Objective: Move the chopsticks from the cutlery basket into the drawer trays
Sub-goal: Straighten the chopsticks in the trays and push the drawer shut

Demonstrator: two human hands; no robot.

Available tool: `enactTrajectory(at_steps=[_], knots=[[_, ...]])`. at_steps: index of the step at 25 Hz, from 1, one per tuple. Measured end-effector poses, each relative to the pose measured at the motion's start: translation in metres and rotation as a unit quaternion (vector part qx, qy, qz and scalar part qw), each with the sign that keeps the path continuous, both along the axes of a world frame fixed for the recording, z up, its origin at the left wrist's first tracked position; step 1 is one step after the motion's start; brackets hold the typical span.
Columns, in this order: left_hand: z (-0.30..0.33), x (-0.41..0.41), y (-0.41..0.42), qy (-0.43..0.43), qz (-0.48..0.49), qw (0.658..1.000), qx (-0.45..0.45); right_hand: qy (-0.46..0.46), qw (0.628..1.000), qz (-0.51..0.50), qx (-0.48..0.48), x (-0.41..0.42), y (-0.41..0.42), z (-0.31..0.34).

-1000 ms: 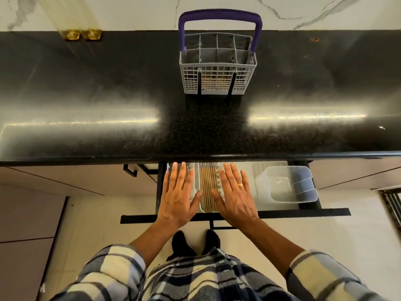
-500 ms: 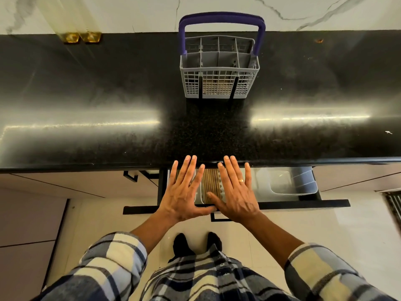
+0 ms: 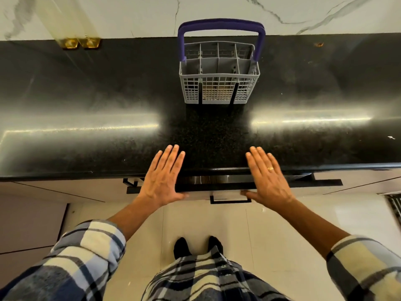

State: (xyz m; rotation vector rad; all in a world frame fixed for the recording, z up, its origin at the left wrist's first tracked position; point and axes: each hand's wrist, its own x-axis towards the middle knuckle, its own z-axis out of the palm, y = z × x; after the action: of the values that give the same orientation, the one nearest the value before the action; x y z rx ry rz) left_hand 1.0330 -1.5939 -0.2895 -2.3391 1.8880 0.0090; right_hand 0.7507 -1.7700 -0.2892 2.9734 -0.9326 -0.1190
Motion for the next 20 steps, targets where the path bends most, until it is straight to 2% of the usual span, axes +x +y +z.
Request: enactTrajectory(at_steps=[5, 16, 20], knots=[[-0.005, 0.014, 0.006, -0.010, 0.017, 1.000, -0.015, -0.006, 0.999, -0.035, -0.011, -0.024, -0.028, -0.005], [-0.017, 0.010, 0.004, -0.033, 0.023, 0.996, -0.081, -0.095, 0.993, -0.064, -0.013, -0.017, -0.025, -0.014], [-0.020, 0.011, 0.004, -0.049, 0.029, 0.994, -0.094, -0.097, 0.993, -0.072, -0.014, -0.016, -0.026, -0.015]])
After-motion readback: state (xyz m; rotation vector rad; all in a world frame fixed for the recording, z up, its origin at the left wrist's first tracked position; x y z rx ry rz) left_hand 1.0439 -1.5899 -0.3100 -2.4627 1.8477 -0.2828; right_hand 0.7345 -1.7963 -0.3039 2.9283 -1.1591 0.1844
